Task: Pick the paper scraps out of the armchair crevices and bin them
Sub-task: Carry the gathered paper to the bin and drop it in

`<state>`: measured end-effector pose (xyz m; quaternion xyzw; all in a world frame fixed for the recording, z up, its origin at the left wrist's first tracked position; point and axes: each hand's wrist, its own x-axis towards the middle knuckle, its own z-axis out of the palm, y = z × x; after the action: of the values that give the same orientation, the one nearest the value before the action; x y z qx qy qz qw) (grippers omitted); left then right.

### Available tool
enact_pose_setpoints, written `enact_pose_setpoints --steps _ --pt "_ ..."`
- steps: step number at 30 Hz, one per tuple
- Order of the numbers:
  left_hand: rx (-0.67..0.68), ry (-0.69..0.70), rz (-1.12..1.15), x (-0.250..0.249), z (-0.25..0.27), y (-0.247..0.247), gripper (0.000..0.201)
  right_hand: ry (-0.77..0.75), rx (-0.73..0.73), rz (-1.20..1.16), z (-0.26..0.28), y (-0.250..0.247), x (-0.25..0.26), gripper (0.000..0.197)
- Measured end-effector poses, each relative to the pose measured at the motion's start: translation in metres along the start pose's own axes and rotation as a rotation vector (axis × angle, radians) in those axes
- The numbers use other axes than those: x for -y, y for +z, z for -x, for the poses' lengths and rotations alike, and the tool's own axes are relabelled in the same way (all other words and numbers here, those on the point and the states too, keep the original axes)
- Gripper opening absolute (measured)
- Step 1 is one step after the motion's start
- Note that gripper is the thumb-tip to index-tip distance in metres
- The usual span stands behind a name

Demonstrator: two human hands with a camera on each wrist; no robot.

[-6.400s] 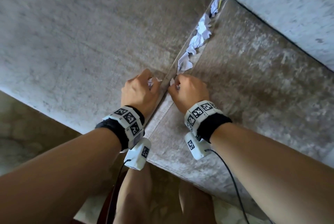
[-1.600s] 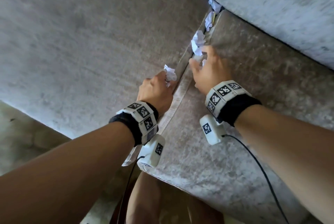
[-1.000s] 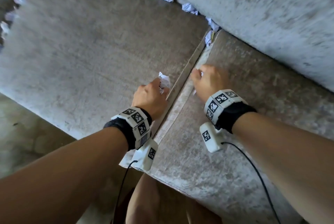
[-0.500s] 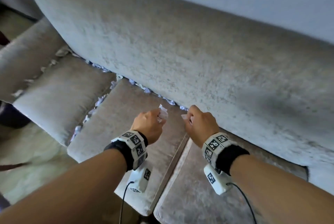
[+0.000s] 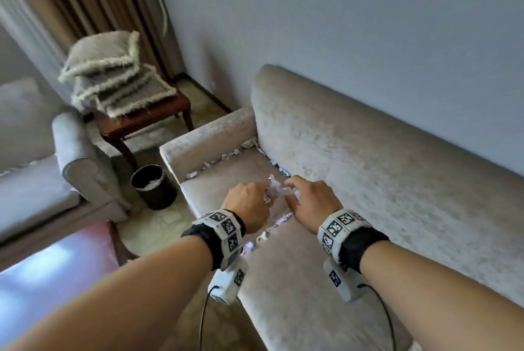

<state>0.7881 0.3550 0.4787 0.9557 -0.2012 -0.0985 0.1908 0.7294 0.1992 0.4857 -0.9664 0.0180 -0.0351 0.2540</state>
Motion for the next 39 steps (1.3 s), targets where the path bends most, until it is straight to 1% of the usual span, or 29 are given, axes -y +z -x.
enact_pose_setpoints --steps 3,5,8,11,14,15,17,19,20,22,24,26,29,31,34,36,37,39 --pt "-0.092 -0.082 -0.025 0.081 0.008 -0.066 0.011 -0.145 0.012 0.039 -0.053 0.021 0.083 0.027" --pt "-0.131 -0.146 -0.047 0.129 0.014 -0.105 0.007 -0.231 0.043 0.045 -0.089 0.035 0.134 0.024" --pt "-0.184 -0.251 -0.076 0.190 0.017 -0.150 0.007 -0.303 0.099 0.034 -0.140 0.054 0.201 0.025" --pt "-0.205 -0.331 -0.116 0.237 0.014 -0.185 0.004 -0.356 0.144 0.009 -0.184 0.075 0.252 0.025" --pt "-0.213 -0.427 -0.088 0.285 -0.004 -0.206 0.004 -0.395 0.212 0.014 -0.228 0.100 0.288 0.021" --pt "-0.189 -0.455 -0.092 0.303 -0.014 -0.210 0.002 -0.394 0.237 0.014 -0.245 0.108 0.297 0.021" --pt "-0.125 -0.456 -0.130 0.340 -0.041 -0.222 0.007 -0.385 0.277 0.010 -0.284 0.126 0.316 0.027" --pt "-0.078 -0.472 -0.164 0.376 -0.073 -0.233 0.013 -0.412 0.285 -0.011 -0.329 0.147 0.331 0.022" --pt "-0.081 -0.473 -0.177 0.394 -0.090 -0.237 0.020 -0.424 0.278 -0.019 -0.353 0.159 0.338 0.023" --pt "-0.135 -0.494 -0.180 0.425 -0.123 -0.248 0.030 -0.442 0.290 -0.004 -0.401 0.180 0.349 0.028" --pt "-0.167 -0.546 -0.138 0.454 -0.152 -0.256 0.023 -0.451 0.337 0.053 -0.442 0.199 0.362 0.032" --pt "-0.149 -0.569 -0.119 0.486 -0.177 -0.266 0.015 -0.453 0.365 0.088 -0.482 0.214 0.378 0.034" --pt "-0.164 -0.626 -0.068 0.530 -0.206 -0.289 0.026 -0.434 0.383 0.069 -0.536 0.233 0.407 0.036" --pt "-0.171 -0.631 -0.066 0.561 -0.226 -0.305 0.030 -0.419 0.412 0.071 -0.569 0.245 0.429 0.035" --pt "-0.168 -0.625 -0.060 0.617 -0.264 -0.321 0.026 -0.381 0.422 0.044 -0.622 0.272 0.457 0.032" --pt "-0.159 -0.620 -0.025 0.658 -0.297 -0.324 0.024 -0.355 0.419 0.029 -0.660 0.299 0.470 0.030" --pt "-0.150 -0.612 -0.005 0.677 -0.314 -0.324 0.022 -0.340 0.426 0.031 -0.678 0.314 0.473 0.028" --pt "-0.130 -0.615 0.042 0.722 -0.351 -0.320 0.011 -0.297 0.453 0.061 -0.717 0.349 0.478 0.023"
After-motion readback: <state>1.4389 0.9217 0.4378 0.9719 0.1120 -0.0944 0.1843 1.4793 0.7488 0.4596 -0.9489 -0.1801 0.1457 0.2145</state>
